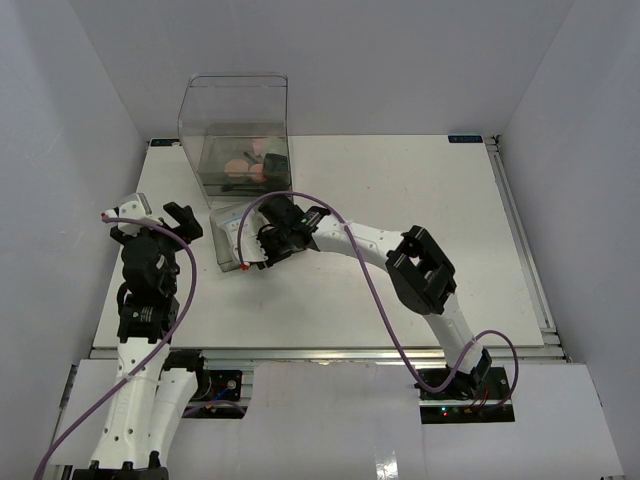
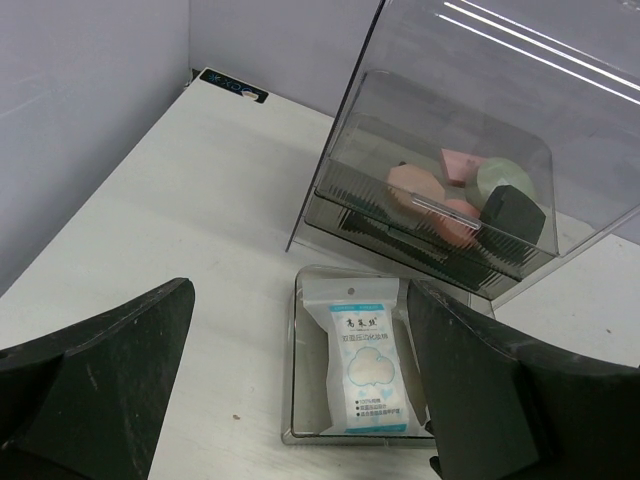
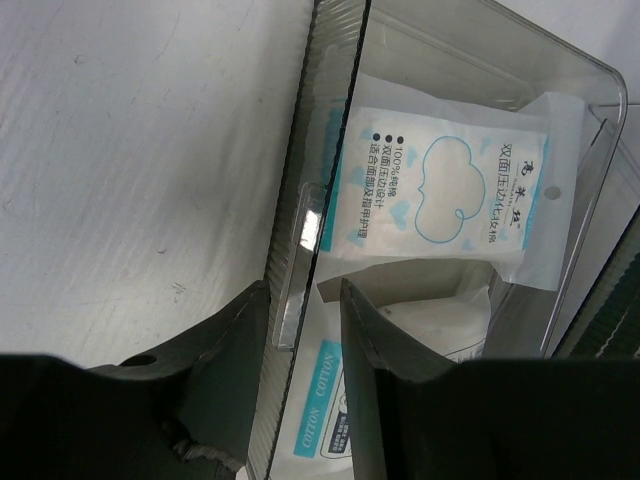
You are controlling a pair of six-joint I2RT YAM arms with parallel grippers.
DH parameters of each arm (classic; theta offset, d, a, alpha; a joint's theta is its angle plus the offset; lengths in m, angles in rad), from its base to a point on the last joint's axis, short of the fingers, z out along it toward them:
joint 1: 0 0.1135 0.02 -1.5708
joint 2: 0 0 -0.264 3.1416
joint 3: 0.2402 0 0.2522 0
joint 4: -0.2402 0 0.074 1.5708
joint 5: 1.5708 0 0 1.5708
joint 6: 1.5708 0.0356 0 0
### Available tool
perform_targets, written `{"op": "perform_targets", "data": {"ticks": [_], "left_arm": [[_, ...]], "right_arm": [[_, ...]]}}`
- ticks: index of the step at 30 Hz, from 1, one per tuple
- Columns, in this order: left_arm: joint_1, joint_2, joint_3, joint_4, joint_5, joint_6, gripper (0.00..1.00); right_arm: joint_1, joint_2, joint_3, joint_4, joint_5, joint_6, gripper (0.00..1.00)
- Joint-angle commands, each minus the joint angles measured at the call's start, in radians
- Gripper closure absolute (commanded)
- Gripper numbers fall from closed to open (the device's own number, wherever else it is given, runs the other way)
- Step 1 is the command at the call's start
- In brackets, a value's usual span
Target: Organize the makeup
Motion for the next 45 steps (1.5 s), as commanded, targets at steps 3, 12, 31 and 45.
{"op": "perform_targets", "data": {"ticks": [3,12,31,45], "left_arm": [[0.004,-0.013,-0.006,0.008,-0.019,-0.013,0.02],[0.004,-0.038,-0.01,0.002,-0.04,-0.014,0.02],[0.004,-0.079,-0.02,0.005,-0.078,-0.014,0.02],[0.004,-0.078,-0.022,0.01,-0.073,-0.014,0.02]], "right_arm": [[0.006,0.031,0.063,0.026,0.013,0.04,0.59],[0.006,0.077,0.082,0.075,0.059,0.091,0.67],[0.006,0.167,0.213,0.262,0.223,0.326,0.78],[0.003,0.145,0.18,0.271,0.212,0.406,0.79]]}}
